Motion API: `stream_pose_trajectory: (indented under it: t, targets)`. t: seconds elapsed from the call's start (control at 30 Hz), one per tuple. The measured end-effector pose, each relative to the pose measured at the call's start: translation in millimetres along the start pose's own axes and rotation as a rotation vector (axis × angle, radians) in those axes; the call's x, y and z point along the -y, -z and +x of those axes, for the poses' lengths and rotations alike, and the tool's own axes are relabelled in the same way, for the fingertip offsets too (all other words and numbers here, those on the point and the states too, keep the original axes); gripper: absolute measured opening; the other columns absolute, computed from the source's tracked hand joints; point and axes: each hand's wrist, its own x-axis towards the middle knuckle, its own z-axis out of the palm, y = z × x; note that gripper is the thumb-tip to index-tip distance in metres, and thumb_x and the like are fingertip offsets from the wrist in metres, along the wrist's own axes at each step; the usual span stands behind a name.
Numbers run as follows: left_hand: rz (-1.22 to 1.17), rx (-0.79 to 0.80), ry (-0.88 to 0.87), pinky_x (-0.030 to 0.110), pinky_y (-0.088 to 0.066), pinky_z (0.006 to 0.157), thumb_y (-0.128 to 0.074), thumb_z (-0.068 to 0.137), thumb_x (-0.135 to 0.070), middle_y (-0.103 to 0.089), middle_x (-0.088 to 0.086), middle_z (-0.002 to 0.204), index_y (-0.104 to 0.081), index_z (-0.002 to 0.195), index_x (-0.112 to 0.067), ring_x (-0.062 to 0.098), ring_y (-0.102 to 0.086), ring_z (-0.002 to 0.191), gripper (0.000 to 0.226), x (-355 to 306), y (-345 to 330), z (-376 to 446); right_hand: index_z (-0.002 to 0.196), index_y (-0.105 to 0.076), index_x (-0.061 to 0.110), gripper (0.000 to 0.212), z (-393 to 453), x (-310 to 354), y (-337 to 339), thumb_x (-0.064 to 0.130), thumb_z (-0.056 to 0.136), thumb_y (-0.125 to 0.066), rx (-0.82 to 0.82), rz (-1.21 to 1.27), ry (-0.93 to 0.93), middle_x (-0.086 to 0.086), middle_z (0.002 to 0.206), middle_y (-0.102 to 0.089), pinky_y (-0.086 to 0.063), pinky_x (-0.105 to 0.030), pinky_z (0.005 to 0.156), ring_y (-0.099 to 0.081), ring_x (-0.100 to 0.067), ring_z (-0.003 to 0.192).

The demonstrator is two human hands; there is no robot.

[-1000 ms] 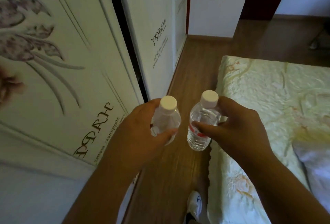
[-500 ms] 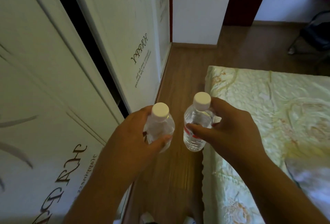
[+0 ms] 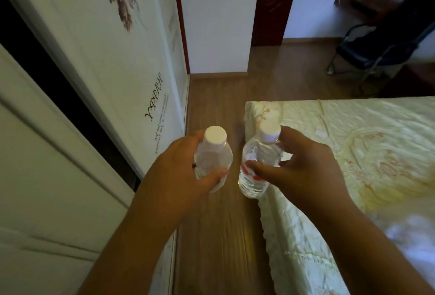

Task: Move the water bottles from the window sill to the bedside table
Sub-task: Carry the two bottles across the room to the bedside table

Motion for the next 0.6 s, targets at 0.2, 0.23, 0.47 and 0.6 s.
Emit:
stream_pose_trajectory:
  t: [0.2,0.23,0.47,0.6]
  targets:
    - [0.019,0.042,-0.020,0.042,-0.052,0.097,-0.070,0.069,-0.064,-0.052,-0.012,0.137,-0.042,0.138,-0.039,0.010,-0.054,0.117,0.079,10,4,41,0.131,-0.058,0.033,0.073,38,-1,-10,0.064,0.067,-0.076,-0.041,-0.047,-0.036,0.015,0.120,-0.068,-0.058,-0.038,0.086,-0.066,-0.009,0.105]
    - [0.023,0.049,-0.019,0.043,-0.052,0.097,-0.071,0.070,-0.063,-0.052,-0.012,0.137,-0.042,0.139,-0.038,0.012,-0.055,0.118,0.079,11,4,50,0.131,-0.058,0.033,0.073,46,-3,-12,0.064,0.067,-0.076,-0.042,-0.051,-0.037,0.014,0.120,-0.068,-0.058,-0.038,0.086,-0.066,-0.009,0.105]
    - [0.054,0.010,-0.032,0.043,-0.053,0.095,-0.073,0.073,-0.060,-0.053,-0.009,0.137,-0.042,0.139,-0.038,0.013,-0.056,0.118,0.076,2,-10,120,0.133,-0.056,0.035,0.075,117,-33,-17,0.065,0.067,-0.076,-0.001,-0.019,-0.039,0.014,0.126,-0.066,-0.056,-0.034,0.090,-0.066,-0.012,0.109]
    - [0.058,-0.009,-0.022,0.039,-0.051,0.098,-0.073,0.072,-0.058,-0.054,-0.008,0.136,-0.043,0.140,-0.035,0.006,-0.051,0.115,0.077,-15,-24,163,0.132,-0.055,0.037,0.074,166,-55,-9,0.065,0.066,-0.073,0.017,0.027,-0.032,0.014,0.130,-0.064,-0.055,-0.040,0.094,-0.064,-0.014,0.113]
